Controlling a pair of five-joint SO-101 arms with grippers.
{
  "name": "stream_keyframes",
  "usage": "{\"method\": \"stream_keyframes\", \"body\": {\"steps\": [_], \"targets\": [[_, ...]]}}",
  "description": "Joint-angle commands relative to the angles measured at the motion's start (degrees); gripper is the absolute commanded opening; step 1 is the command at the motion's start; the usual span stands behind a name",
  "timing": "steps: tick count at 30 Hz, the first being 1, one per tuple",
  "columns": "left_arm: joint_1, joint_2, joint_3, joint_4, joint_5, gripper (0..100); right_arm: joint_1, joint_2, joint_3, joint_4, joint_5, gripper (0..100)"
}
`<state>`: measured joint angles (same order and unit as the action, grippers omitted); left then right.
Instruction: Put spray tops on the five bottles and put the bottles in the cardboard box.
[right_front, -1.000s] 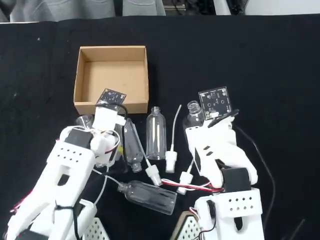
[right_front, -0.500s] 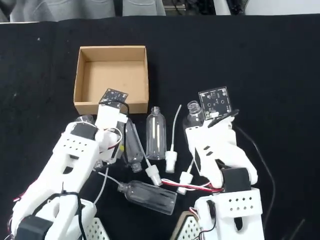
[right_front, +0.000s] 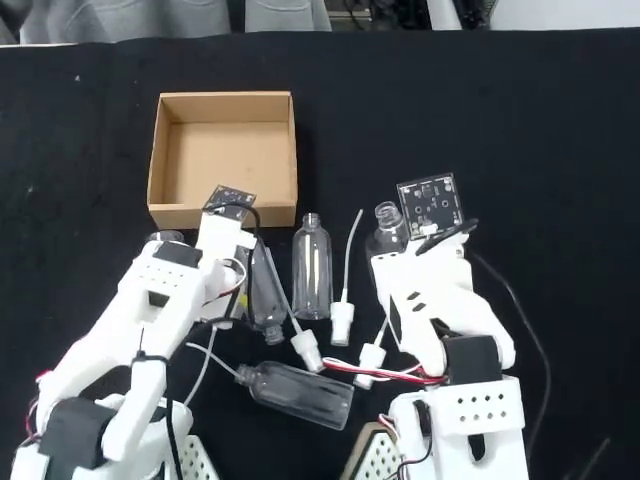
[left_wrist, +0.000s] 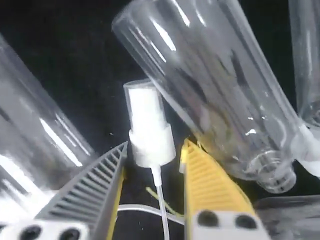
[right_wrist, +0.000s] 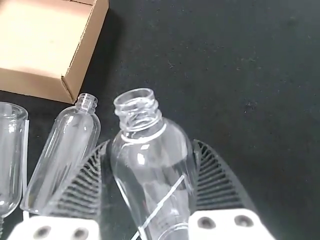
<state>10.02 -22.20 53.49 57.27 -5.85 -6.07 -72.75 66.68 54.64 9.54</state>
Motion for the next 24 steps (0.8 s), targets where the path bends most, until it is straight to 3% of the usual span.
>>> {"method": "stream_keyframes", "body": {"steps": [1,10,16,24], "targets": [[-0.4,1.5,-3.6,-2.3,0.7,16,1.8,-1.4,-0.2,-1.8,-0.4,6.7],[-0.3,2.8,-3.6,-2.7,0.7,15,1.8,-1.4,-0.2,-1.7,-0.4,6.7],[-0.3,2.8,-3.6,-2.6,0.4,4,1.8,-1.4,-0.2,-1.7,-0.4,6.7],[-0.8,2.7,-4.2,-0.5,0.5,3,1.8,-1.5,-0.2,-1.7,-0.4,6.7]]}}
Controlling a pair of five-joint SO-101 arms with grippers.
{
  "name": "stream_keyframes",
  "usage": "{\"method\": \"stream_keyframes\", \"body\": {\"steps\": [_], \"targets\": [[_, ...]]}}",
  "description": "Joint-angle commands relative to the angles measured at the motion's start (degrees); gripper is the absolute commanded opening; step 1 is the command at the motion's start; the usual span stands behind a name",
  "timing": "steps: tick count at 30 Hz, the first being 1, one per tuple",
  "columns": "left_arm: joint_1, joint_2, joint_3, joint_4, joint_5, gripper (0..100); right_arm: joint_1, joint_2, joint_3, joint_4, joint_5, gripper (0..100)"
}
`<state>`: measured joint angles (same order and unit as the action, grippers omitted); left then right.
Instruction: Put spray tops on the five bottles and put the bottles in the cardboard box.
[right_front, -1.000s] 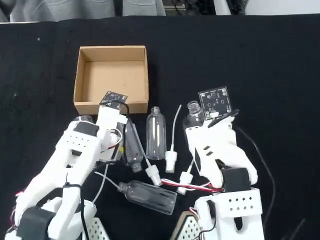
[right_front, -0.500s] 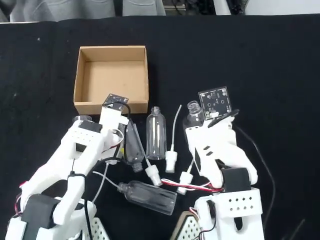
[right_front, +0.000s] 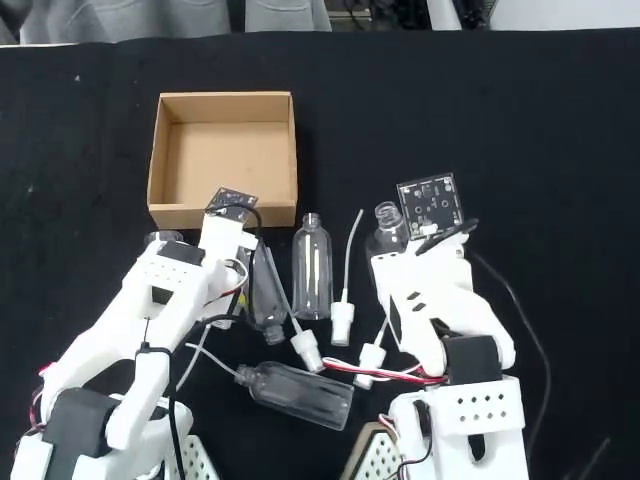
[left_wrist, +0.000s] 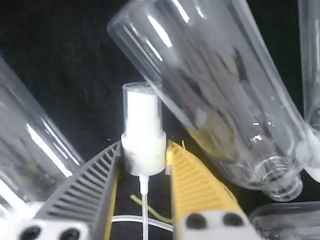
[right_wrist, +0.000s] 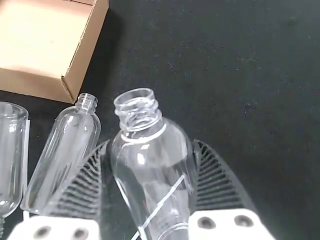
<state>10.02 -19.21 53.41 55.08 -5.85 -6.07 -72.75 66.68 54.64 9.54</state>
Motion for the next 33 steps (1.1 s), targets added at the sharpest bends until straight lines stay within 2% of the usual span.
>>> {"method": "stream_keyframes", "body": {"steps": [1,4,12,25,33], "targets": [[-0.8,-0.3,-4.9,3.1,0.5,3,1.8,-1.6,-0.2,-1.6,-0.4,6.7],[-0.8,-0.3,-6.5,6.1,0.5,3,1.8,-1.7,-0.2,-1.6,-0.4,6.7],[-0.8,-1.7,-6.6,6.7,0.5,3,1.8,-1.7,-0.2,-1.5,-0.4,6.7],[-0.8,-22.1,0.6,6.2,0.7,3,1.8,-1.7,-0.2,-1.5,-0.4,6.7],[-0.8,-32.6,3.1,6.2,10.1,3,1.5,-1.7,-0.2,-1.6,-0.4,6.7]]}}
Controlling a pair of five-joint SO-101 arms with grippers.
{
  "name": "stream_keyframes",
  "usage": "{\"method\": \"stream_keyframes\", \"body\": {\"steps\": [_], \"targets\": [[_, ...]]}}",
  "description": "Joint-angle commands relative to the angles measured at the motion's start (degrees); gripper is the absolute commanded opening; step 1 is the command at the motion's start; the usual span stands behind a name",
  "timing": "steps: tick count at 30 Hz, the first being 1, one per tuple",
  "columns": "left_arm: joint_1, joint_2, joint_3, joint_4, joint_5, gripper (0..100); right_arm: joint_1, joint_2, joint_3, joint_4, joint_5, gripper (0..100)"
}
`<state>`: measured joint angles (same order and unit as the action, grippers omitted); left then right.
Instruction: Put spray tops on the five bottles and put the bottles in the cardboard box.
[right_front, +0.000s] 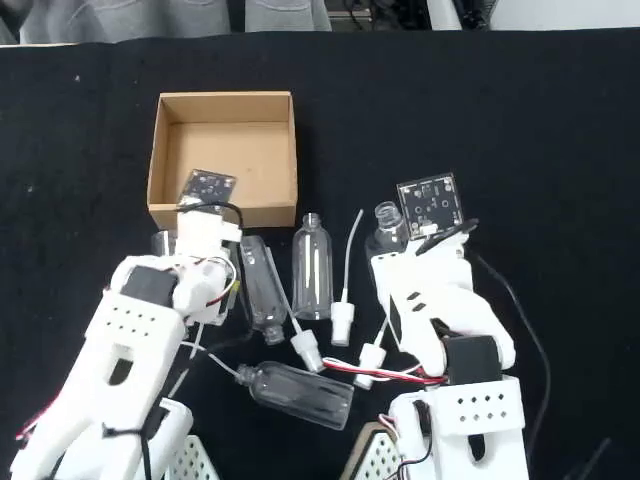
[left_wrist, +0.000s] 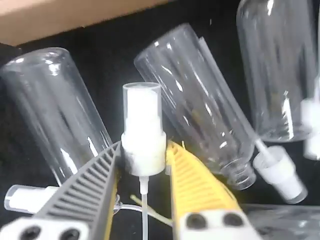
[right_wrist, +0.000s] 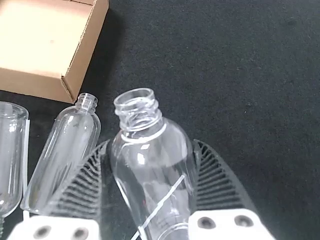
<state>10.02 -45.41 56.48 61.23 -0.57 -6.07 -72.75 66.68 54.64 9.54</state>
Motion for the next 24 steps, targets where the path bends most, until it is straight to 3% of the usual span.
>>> {"method": "stream_keyframes", "body": {"steps": [1,9,16,24], "targets": [[-0.8,-7.8,0.3,0.0,5.8,3,1.5,-1.7,-0.2,-1.6,-0.4,6.7],[-0.8,-17.9,3.9,-1.1,10.7,3,1.4,-1.8,-0.2,-1.5,-0.4,6.7],[-0.8,-26.7,11.7,-8.4,11.1,3,-1.1,-1.8,-0.1,-1.4,-0.5,6.7],[-0.9,-39.4,15.2,-8.4,11.1,3,-3.3,-1.8,0.4,-1.1,-3.3,6.8]]}}
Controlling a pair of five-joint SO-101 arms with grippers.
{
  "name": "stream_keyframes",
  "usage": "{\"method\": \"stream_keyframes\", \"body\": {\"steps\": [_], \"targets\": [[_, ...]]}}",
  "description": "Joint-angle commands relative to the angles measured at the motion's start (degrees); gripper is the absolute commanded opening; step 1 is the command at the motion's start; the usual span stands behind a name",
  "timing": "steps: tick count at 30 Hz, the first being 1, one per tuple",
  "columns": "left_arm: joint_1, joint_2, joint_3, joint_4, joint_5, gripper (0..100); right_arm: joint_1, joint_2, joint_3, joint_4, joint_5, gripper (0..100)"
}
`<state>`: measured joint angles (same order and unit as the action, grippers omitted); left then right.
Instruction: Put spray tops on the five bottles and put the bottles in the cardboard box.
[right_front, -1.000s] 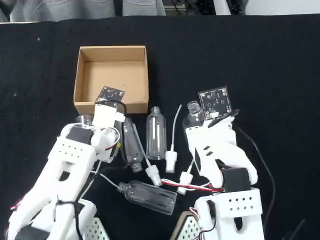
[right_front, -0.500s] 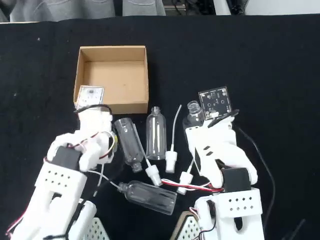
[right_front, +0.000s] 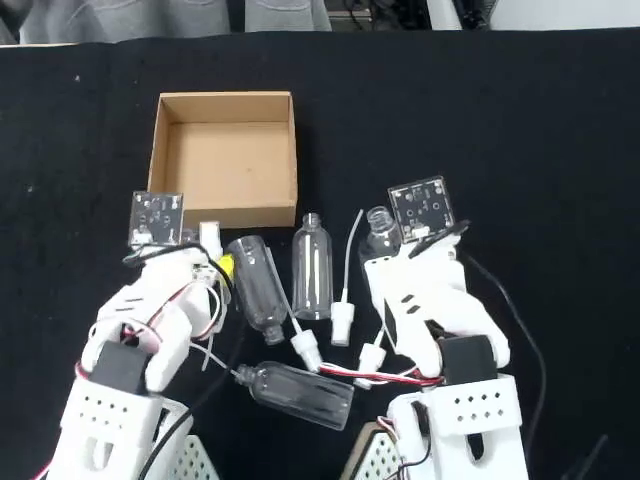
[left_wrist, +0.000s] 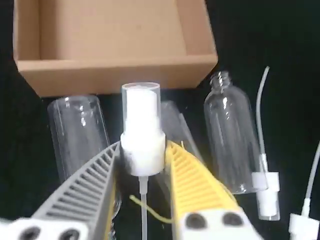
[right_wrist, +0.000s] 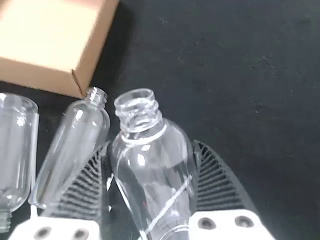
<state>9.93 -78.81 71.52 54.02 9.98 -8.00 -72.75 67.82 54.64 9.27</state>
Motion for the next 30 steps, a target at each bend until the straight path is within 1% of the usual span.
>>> {"method": "stream_keyframes", "body": {"steps": [1,4,11,18,30], "targets": [[-0.8,-7.3,0.6,-1.1,0.5,3,-1.4,-1.8,-0.9,-1.1,-4.8,6.9],[-0.8,-11.4,1.9,-1.2,0.5,3,-3.0,-1.8,-0.9,-1.3,-7.1,6.9],[-0.8,-20.5,3.4,-1.2,0.5,3,-5.2,-1.8,-0.4,-1.4,-7.1,6.7],[-0.8,-25.8,3.2,-1.8,0.6,3,-5.5,-1.8,-0.4,-1.4,-7.0,6.7],[-0.8,-25.8,2.0,-13.1,0.5,3,-5.5,-1.8,-0.4,-1.1,-7.0,6.7]]}}
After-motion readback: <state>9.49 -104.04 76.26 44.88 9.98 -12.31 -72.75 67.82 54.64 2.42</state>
